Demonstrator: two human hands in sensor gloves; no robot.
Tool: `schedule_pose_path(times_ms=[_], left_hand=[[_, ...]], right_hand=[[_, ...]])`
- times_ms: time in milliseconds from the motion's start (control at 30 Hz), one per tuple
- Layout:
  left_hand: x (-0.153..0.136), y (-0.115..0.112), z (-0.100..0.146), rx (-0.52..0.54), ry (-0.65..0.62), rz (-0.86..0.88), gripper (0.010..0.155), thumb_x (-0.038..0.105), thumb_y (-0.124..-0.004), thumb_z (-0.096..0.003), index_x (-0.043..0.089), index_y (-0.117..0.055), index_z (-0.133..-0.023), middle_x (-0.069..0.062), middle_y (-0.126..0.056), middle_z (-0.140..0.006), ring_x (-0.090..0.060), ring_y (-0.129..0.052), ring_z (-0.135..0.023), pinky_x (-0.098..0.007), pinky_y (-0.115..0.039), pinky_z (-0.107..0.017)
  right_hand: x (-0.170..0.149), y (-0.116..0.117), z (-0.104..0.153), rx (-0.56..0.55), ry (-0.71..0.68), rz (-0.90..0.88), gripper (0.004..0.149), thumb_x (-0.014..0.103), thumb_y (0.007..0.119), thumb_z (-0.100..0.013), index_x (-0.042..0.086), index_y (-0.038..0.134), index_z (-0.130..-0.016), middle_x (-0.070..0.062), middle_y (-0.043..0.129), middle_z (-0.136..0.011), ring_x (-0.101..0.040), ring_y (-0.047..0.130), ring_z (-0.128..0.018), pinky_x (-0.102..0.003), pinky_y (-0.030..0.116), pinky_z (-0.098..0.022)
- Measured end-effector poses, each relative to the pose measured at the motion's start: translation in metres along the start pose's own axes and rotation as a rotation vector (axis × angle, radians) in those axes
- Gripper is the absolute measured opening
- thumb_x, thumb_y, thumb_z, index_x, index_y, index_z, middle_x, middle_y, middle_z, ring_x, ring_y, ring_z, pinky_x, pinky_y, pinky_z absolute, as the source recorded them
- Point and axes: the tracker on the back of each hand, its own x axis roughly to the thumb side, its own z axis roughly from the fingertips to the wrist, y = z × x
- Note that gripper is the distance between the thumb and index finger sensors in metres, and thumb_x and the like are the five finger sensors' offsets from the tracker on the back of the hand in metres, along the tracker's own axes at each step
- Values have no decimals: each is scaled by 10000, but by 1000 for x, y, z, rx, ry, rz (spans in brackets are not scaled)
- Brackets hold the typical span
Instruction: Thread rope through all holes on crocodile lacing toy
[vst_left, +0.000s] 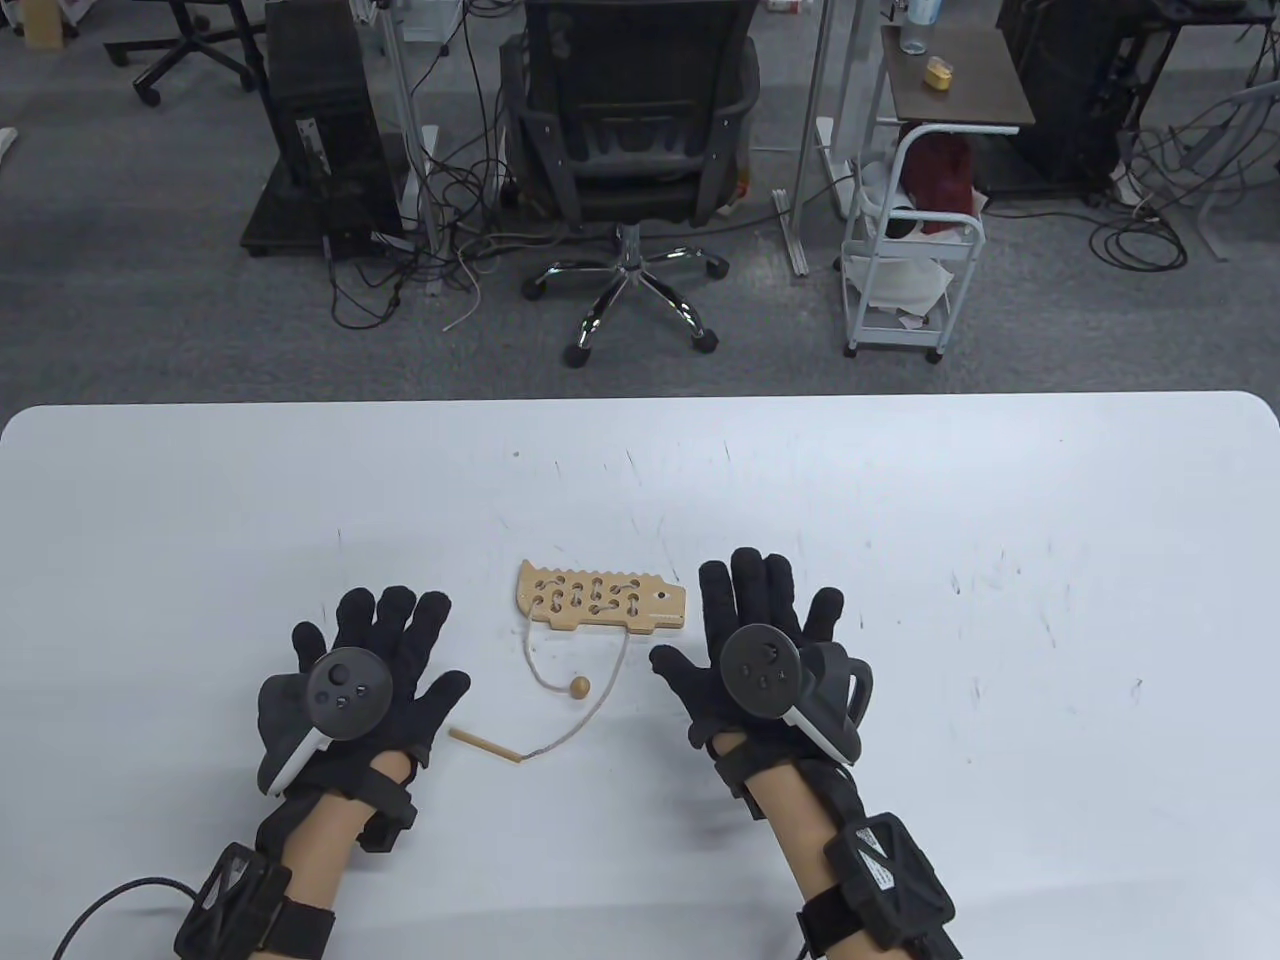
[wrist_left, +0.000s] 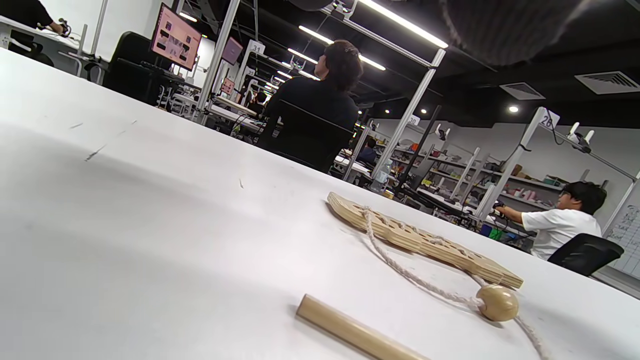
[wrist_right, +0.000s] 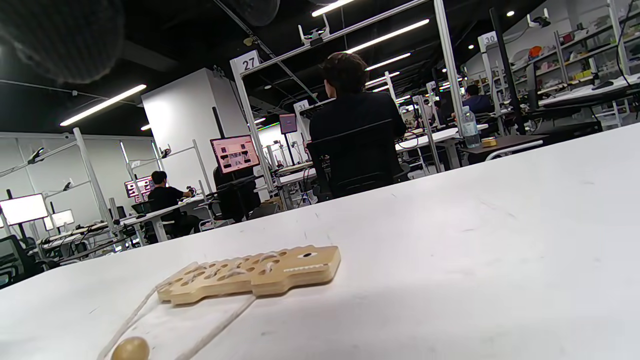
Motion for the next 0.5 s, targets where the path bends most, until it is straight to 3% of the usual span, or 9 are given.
schedule_pose_path(times_ms=[100, 500], left_hand=[[-1, 0, 0, -9, 12, -2, 796, 654, -726, -423, 563, -291, -1083, 83, -274, -1229, -302, -114, -1173, -624, -2, -733], [-1, 5, 1, -28, 7, 6, 806, 668, -722, -420, 567, -270, -1080, 82, -246, -1229, -306, -95, -1169, -623, 0, -732]], right_hand=[[-1, -3, 10, 6, -5, 17, 871, 715, 717, -461, 304, 270, -1086, -80, 175, -1159, -370, 80, -1034, -635, -13, -564], [-5, 3, 29, -57, -4, 17, 846, 724, 717, -460, 328, 312, -1088, -69, 195, -1167, -375, 73, -1033, -644, 6, -574]])
